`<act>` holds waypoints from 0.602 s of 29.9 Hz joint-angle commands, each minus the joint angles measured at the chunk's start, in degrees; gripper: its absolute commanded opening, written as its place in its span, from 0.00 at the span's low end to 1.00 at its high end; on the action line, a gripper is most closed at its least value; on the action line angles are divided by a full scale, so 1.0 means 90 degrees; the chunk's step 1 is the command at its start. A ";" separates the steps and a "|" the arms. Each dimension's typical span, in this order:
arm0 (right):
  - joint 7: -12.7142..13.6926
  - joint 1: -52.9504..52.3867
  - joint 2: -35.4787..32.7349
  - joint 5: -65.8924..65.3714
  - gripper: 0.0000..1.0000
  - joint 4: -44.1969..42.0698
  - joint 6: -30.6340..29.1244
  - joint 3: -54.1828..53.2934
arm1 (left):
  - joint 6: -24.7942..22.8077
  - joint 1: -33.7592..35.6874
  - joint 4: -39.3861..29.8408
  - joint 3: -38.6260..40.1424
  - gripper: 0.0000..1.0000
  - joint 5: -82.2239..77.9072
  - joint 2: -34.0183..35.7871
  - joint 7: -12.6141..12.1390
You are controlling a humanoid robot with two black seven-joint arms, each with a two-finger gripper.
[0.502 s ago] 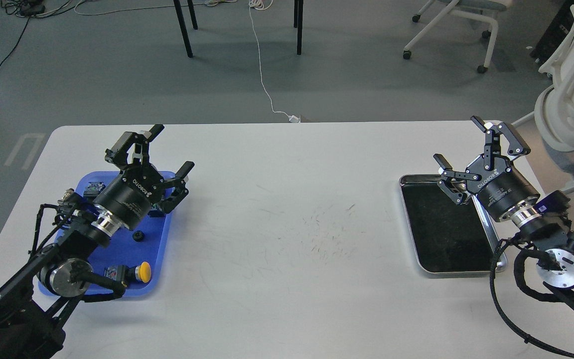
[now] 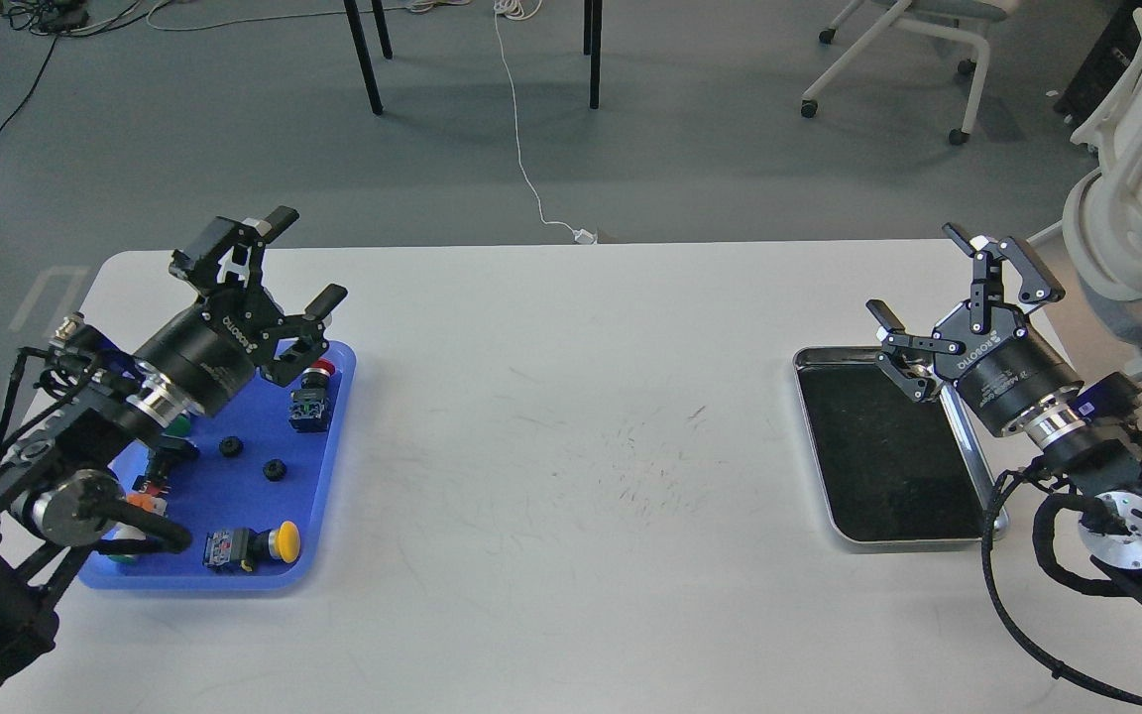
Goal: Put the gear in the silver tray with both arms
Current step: 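Raise the left gripper up from the blue parts tray, then lower the left gripper onto a small black gear in the blue tray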
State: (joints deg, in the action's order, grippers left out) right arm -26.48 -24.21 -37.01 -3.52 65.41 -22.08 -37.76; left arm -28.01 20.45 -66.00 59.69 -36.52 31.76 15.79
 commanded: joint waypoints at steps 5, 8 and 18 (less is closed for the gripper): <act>-0.0016 -0.0044 -0.0067 -0.0029 1.00 -0.0002 0.0002 0.0006 | 0.0001 0.0979 -0.0088 -0.0410 0.98 -0.3211 0.1265 0.1281; -0.0016 -0.0044 -0.0077 -0.0038 1.00 -0.0002 0.0002 0.0006 | 0.0001 0.1282 -0.0312 -0.0704 0.98 -0.5077 0.1334 0.1357; -0.0016 -0.0054 -0.0135 -0.0077 1.00 -0.0002 0.0012 0.0006 | 0.0065 0.2141 -0.0772 -0.3064 0.97 -0.9287 0.2086 0.1357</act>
State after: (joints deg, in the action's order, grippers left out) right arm -26.64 -24.64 -38.11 -3.94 65.38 -22.05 -37.70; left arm -27.99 36.70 -73.40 39.82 -109.83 49.92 28.03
